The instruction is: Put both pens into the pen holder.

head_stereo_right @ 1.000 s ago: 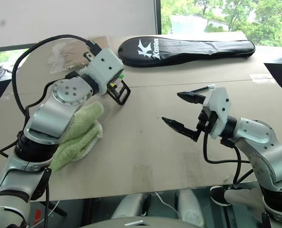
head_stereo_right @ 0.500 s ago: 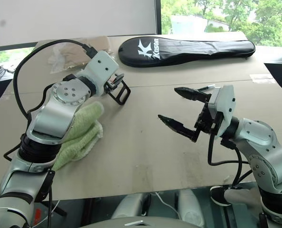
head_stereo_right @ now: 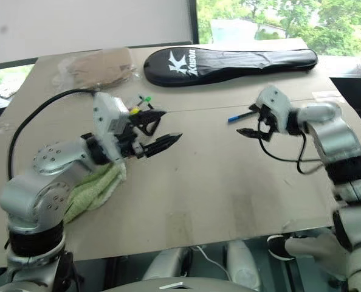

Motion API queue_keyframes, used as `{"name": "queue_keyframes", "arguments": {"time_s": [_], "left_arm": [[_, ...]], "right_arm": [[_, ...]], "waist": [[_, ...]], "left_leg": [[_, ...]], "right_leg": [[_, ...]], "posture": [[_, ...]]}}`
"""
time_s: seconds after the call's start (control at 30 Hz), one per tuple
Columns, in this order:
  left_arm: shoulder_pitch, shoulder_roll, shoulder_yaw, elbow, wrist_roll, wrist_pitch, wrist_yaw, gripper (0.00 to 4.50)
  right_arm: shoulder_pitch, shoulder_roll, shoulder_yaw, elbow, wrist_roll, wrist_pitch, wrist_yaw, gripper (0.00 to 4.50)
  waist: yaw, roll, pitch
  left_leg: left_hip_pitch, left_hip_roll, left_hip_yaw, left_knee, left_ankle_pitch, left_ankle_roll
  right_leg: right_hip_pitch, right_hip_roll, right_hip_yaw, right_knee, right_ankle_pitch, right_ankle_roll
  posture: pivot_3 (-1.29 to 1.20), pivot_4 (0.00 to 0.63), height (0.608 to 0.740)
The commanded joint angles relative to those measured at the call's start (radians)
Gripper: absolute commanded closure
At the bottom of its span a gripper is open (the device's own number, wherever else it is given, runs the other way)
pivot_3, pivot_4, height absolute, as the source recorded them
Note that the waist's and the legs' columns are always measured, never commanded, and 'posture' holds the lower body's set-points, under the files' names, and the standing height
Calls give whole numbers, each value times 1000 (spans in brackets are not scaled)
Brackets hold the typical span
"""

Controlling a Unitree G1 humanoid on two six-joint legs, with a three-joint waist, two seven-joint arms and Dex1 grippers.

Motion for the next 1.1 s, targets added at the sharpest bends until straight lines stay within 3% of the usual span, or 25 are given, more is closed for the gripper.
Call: {"name": "queue_keyframes", "arguments": {"time_s": [0.03,0.17,0.4,0.53,0.7,0.77,0.87,1.1], "left_arm": [[68,19,52,-77,-70,17,18,808],[102,12,50,-128,-108,21,90,808],[162,27,79,-207,-157,22,192,808],[196,28,90,-234,-184,18,238,770],[207,29,92,-256,-207,16,306,770],[202,30,93,-263,-222,20,338,770],[191,34,83,-274,-249,30,381,770],[158,44,50,-254,-281,30,440,770]], "right_arm": [[-200,87,63,382,-164,-221,-3,0],[-336,189,106,657,-304,-269,-113,0],[-380,223,126,769,-446,-158,-104,0],[-383,231,98,774,-469,-146,-146,1261],[-382,241,43,770,-465,-182,-138,3750],[-388,246,1,764,-440,-209,-120,4446],[-402,242,-88,756,-375,-223,-62,4446],[-397,270,-326,751,-213,-77,-249,1340]], "waist": [[-1,0,0],[9,0,0],[9,1,0],[5,1,0],[3,1,0],[2,1,0],[1,1,0],[2,1,0]], "left_leg": [[0,0,0,0,0,0],[-2,0,-4,0,0,0],[-4,-2,-6,0,0,-1],[-2,-2,-6,0,1,-2],[-2,-2,-5,0,1,-2],[-2,-2,-5,0,1,-2],[-2,-2,-4,0,1,-2],[-2,-2,-4,0,1,-1]], "right_leg": [[0,0,0,0,0,0],[-1,-1,-1,-2,0,0],[-1,-3,-2,-1,0,0],[-1,-2,-2,0,0,0],[-1,-2,-1,0,0,0],[-1,-2,-1,0,0,0],[-1,-2,0,0,0,0],[-1,-2,0,1,0,0]], "posture": [[0,150,740],[0,150,740],[0,150,740],[0,150,740],[0,150,740],[0,150,740],[0,150,740],[0,150,740]]}}
